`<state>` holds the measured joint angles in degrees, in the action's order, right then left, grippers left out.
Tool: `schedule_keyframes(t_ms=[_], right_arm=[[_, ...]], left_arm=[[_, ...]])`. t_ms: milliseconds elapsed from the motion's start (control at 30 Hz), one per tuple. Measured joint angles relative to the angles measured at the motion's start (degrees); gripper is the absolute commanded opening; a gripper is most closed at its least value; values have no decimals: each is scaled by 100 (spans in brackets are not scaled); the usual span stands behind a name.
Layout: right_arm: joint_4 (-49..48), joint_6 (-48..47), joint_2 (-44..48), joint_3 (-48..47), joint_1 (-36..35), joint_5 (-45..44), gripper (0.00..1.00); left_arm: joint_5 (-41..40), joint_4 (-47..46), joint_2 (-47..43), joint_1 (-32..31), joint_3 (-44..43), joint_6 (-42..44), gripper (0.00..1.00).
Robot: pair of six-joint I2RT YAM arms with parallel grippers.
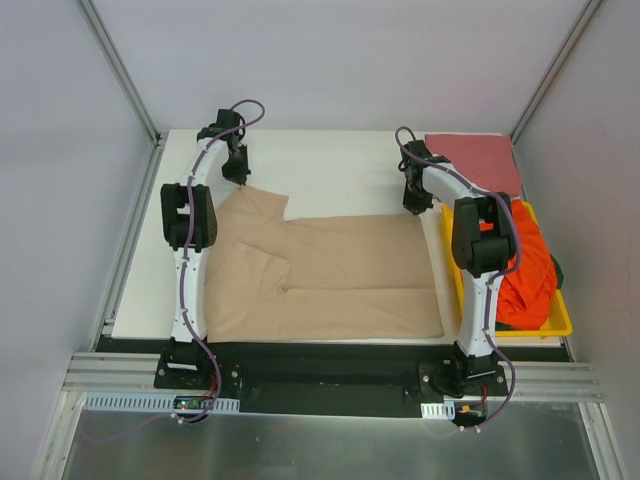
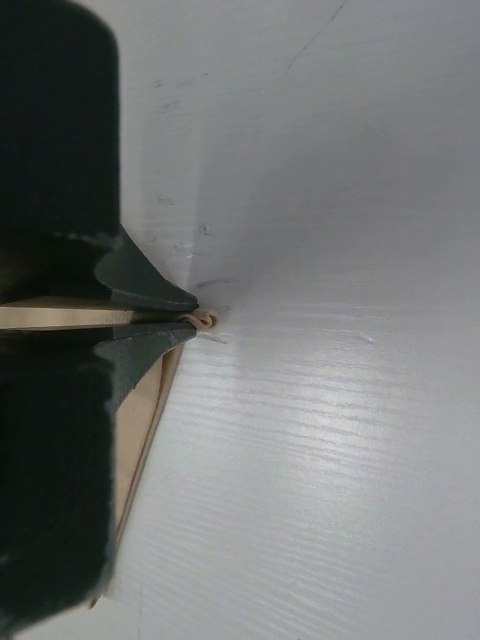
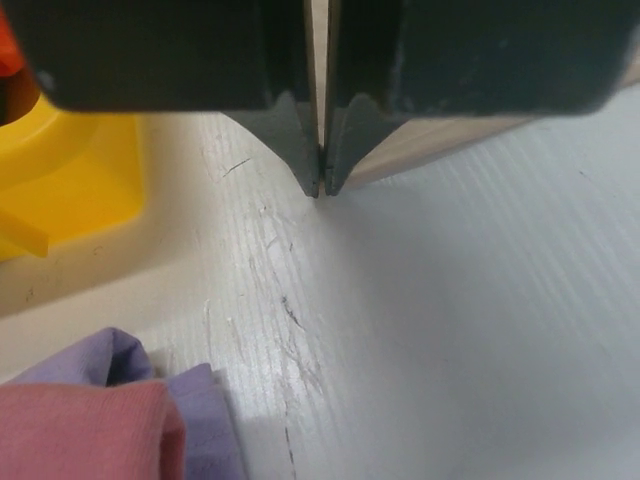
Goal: Fold and stack the t-shirts
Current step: Grap the side of the flattened tshirt furthest away from the robot with both arms
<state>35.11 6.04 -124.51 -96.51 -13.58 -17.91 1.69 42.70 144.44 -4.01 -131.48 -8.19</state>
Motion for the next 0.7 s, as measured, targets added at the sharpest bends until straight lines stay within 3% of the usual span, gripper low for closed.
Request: schedule_keyframes(t_ms=[300, 700], right_arm=[[-675, -610, 525, 796, 7, 452, 1], [-1314, -1147, 2306, 2444, -391, 739, 1]], left_arm=[[144, -31, -664, 0, 723, -210, 0], [271, -778, -3528, -17, 4006, -756, 0]])
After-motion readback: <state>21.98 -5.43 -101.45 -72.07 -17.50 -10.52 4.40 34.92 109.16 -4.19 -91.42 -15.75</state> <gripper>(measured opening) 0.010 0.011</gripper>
